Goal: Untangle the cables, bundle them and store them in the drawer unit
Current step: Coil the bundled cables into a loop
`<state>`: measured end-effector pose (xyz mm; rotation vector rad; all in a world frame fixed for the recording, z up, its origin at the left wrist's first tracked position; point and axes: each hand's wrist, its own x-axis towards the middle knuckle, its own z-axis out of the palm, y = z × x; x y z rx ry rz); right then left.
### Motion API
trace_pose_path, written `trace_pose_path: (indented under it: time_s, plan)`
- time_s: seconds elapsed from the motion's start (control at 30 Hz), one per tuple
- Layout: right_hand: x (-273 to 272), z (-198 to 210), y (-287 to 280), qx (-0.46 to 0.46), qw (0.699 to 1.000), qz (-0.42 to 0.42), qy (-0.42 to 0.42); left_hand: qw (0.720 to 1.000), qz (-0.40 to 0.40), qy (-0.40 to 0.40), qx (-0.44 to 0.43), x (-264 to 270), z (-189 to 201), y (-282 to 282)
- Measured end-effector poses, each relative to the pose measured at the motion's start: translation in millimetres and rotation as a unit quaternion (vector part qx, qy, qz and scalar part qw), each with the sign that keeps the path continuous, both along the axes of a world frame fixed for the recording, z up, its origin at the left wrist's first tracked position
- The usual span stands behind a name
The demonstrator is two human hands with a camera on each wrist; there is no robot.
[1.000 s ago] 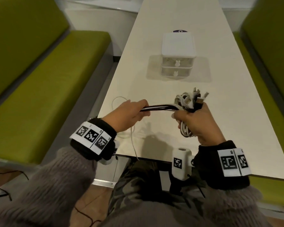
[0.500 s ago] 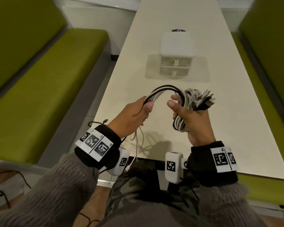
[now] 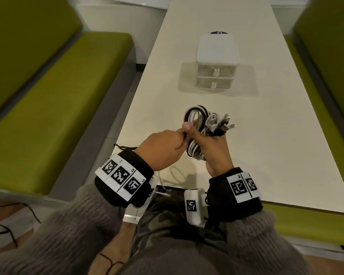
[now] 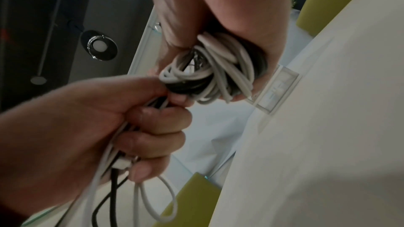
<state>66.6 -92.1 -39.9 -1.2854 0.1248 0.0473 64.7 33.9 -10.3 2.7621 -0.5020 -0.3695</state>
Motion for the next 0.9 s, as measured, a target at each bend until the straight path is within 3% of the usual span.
trace_pose_path:
  time_s: [0.13,0.27,0.33,0.5,0.9]
  plan:
    - [1,-4,6,-0.008,0.999,0.021,0.032,0.993,-0.05,-0.008,0.106,-2,-2,3]
    - [2,-8,8,-0.034,0.998,0.011,0.048,0.988,-0.065,-0.008,0.137,-2,-6,3]
    - [2,-5,7,-0.024,0.999,-0.009,0.041,0.993,-0.048,0.008,0.105,1,-8,4]
    - [6,10,2,0.032,0.999,-0.021,0.023,0.989,-0.018,0.067,-0.132,3,-9,12]
    - [7,2,15,0.102,0.991,-0.066,0.057,0.997,0.004,0.016,-0.077,-6,-47,69]
